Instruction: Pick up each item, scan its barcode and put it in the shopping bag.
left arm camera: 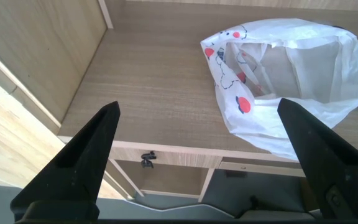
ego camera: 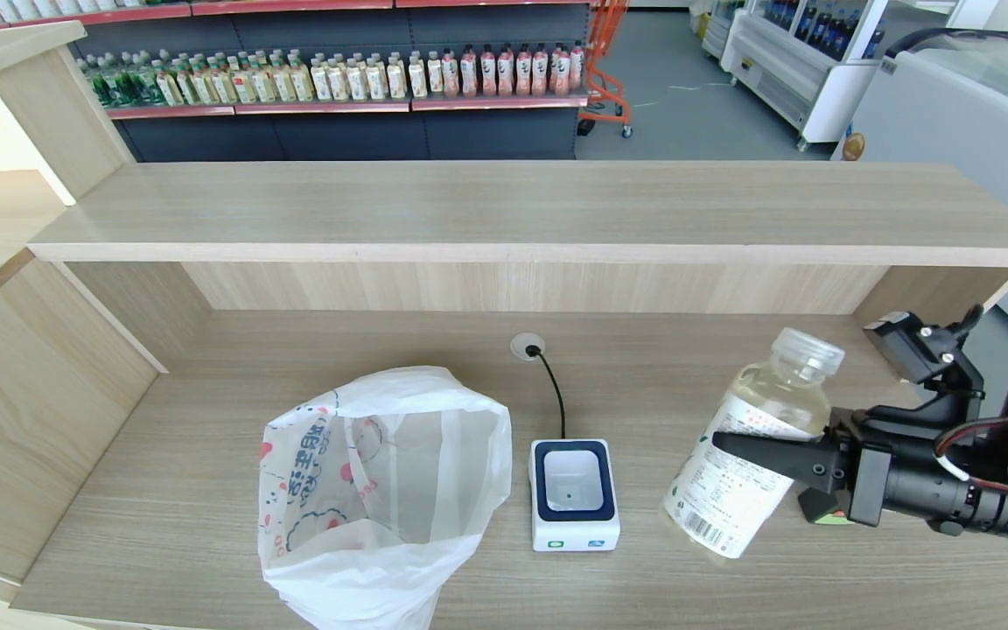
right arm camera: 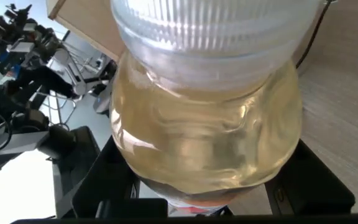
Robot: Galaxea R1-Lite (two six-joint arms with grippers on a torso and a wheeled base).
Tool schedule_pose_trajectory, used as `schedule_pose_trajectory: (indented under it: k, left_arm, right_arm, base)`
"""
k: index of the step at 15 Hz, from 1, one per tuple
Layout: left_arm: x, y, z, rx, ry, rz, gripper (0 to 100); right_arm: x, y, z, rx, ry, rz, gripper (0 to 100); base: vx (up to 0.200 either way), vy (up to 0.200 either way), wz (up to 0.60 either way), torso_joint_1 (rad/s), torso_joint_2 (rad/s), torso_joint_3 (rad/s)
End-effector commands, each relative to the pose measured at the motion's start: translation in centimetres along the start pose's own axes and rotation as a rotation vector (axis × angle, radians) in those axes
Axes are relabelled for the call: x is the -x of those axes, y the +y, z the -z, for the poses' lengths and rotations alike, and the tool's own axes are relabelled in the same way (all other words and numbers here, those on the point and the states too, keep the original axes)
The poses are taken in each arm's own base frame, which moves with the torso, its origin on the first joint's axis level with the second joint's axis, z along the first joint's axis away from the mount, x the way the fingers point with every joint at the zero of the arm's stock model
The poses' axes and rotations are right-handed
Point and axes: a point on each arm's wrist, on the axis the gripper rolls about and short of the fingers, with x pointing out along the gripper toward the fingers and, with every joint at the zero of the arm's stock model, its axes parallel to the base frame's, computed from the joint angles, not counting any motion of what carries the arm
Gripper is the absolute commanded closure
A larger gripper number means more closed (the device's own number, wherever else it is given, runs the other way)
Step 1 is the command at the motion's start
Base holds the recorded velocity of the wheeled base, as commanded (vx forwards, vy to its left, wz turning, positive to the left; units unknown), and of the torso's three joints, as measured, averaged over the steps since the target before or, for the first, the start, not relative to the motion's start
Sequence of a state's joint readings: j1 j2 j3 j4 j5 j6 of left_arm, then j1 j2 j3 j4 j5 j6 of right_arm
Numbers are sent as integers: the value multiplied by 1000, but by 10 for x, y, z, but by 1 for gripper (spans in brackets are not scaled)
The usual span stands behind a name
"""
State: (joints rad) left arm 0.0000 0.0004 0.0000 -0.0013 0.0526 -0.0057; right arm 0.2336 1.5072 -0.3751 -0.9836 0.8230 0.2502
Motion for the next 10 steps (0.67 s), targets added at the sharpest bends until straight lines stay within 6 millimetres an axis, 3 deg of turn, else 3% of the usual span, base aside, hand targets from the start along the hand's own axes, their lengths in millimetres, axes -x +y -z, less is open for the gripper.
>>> schedule_pose_trajectory:
  k: [1,10]
  left_arm:
    - [0,0,0,0,-1,-1,0]
    - [0,0,0,0,-1,-1,0]
  right_arm:
    - [8,19,-11,37,-39,-58,100]
    - [1,52,-4,13,58,-277,100]
  base:
    - [0,0,0,0,0,0]
    - [0,0,0,0,0,0]
